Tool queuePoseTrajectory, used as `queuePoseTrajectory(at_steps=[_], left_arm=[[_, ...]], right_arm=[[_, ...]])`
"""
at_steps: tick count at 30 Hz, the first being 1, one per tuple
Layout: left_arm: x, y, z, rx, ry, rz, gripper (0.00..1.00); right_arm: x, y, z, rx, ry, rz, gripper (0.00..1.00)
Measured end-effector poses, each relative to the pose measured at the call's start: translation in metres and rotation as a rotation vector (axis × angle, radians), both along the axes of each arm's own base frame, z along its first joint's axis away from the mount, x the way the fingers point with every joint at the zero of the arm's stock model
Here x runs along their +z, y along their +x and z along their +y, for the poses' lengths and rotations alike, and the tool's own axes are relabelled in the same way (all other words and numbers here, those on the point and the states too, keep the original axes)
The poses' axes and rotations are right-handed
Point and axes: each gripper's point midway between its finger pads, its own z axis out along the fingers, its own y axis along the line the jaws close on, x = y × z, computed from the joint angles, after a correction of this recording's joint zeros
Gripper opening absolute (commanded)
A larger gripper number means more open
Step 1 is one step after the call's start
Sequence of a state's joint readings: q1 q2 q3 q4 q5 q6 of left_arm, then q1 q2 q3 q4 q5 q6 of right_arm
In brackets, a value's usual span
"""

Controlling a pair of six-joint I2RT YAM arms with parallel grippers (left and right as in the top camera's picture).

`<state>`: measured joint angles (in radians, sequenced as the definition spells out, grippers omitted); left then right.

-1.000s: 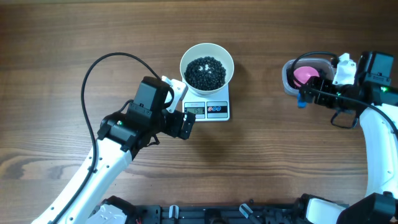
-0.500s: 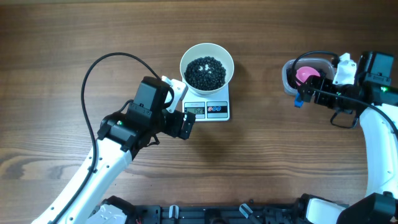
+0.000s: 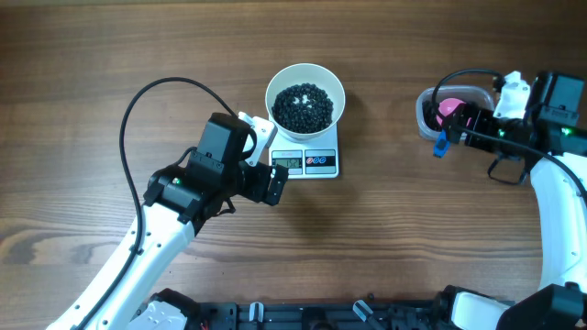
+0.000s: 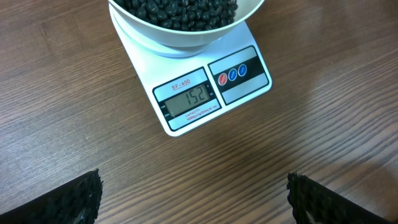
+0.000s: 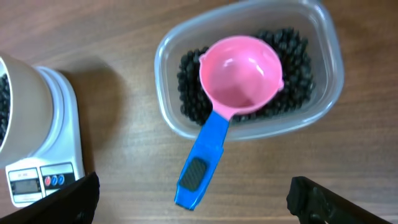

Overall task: Scoop item into bowl and weigh 150g on scale
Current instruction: 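Open the right gripper to release the scoop in the tub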

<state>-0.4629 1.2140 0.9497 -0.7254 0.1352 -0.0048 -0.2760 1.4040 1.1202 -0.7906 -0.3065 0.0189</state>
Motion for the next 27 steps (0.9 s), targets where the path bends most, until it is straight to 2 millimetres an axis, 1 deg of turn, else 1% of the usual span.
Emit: queuePoseTrajectory(at_steps=[21,27], left_arm=[[0.0,-0.0001,-0.0001,0.0,0.0,0.0,1.0],[0.0,0.0,0.0,0.0,0.0,0.0,1.0]], right_arm=[[0.0016,0.0028,-0.0008,0.003,-0.005,-0.014,1.0],[0.0027,0.0047,-0.0014,-0.072,0.039,-0.008,1.0]])
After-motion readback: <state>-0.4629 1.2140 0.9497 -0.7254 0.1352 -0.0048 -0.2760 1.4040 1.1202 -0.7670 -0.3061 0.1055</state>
